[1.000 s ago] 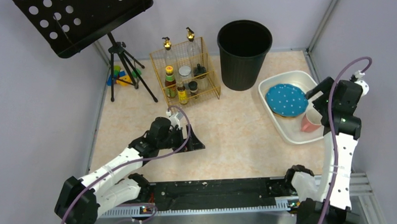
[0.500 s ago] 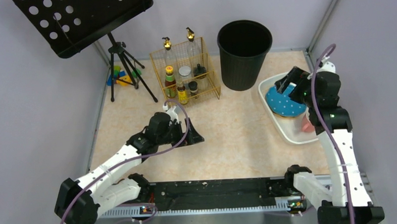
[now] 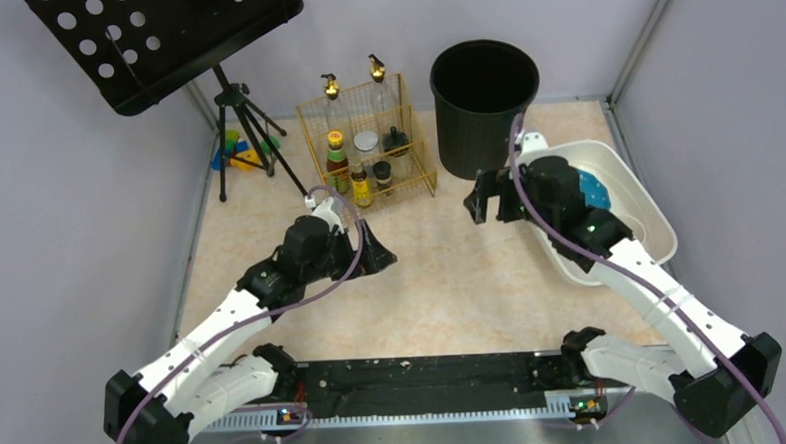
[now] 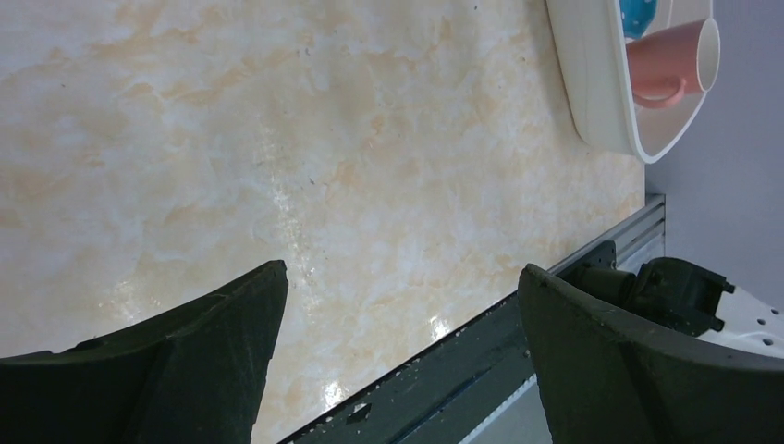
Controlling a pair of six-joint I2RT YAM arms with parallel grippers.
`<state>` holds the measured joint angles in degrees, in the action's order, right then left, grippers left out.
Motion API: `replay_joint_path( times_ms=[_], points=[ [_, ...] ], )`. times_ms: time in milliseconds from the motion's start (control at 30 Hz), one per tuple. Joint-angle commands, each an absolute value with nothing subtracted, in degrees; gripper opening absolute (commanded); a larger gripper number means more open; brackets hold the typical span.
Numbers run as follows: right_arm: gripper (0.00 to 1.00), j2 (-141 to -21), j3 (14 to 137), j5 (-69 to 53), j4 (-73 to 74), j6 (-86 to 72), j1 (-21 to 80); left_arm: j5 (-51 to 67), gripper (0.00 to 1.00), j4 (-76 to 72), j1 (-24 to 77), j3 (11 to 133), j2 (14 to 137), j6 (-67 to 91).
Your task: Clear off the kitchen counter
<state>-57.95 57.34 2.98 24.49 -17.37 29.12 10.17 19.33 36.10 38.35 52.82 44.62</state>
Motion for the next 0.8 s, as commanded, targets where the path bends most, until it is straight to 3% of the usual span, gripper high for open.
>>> replay_joint_path(
  times_ms=[0,367,767],
  points=[
    [0.99,-57.1,53.0,5.6,18.7,-15.8,36.0,4.4,0.99,21.6,36.0,42.0,49.9,43.2],
    [0.99,-60.1,50.1,24.5,16.5,-16.9,56.2,2.8,0.99,24.2,36.1,47.1,46.3,33.2],
    [0.99,-61.2,50.9,28.6,15.9,-18.3,59.0,0.6,0.99,24.9,36.1,47.0,44.4,26.8]
  ],
)
